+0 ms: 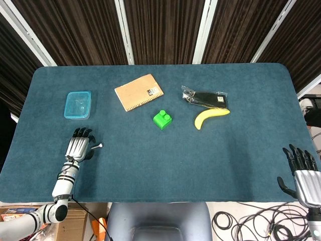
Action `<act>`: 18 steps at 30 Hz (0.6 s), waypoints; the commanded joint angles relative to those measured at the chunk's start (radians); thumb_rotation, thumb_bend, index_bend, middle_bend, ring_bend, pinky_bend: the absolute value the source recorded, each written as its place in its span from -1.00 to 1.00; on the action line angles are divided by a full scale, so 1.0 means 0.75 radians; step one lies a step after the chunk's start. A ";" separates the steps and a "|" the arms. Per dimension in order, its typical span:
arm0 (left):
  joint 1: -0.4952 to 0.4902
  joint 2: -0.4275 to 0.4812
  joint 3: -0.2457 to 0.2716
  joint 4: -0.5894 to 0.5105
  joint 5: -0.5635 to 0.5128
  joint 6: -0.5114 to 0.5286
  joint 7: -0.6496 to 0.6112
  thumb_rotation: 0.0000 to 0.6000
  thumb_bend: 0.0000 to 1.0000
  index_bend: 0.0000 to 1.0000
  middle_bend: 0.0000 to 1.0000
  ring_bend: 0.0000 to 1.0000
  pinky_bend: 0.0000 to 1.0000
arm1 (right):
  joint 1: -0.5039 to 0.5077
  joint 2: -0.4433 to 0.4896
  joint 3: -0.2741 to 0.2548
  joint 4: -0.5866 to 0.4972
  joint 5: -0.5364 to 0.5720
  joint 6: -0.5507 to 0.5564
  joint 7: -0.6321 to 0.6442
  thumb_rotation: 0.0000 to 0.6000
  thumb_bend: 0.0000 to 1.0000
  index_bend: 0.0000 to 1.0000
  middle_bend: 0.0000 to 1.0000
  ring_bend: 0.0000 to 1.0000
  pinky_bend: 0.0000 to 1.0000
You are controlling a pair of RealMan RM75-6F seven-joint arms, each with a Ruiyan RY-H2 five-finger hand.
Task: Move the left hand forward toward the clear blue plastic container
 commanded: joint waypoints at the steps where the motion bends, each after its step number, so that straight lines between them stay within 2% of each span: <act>1: 0.000 -0.003 -0.004 0.006 0.000 -0.004 -0.011 1.00 -0.33 -0.08 -0.70 -0.87 -0.84 | 0.001 0.000 -0.001 -0.002 -0.003 -0.002 -0.001 1.00 -0.42 -1.00 -1.00 -1.00 -1.00; 11: -0.011 -0.020 -0.003 0.038 0.001 -0.037 -0.022 1.00 -0.33 -0.02 -0.70 -0.86 -0.84 | -0.006 0.010 -0.002 0.001 -0.007 0.012 0.025 1.00 -0.42 -1.00 -1.00 -1.00 -1.00; 18: -0.015 -0.031 -0.006 0.059 0.008 -0.032 -0.019 1.00 -0.33 0.16 -0.68 -0.86 -0.83 | -0.007 0.012 -0.003 0.004 -0.011 0.015 0.032 1.00 -0.42 -1.00 -1.00 -1.00 -1.00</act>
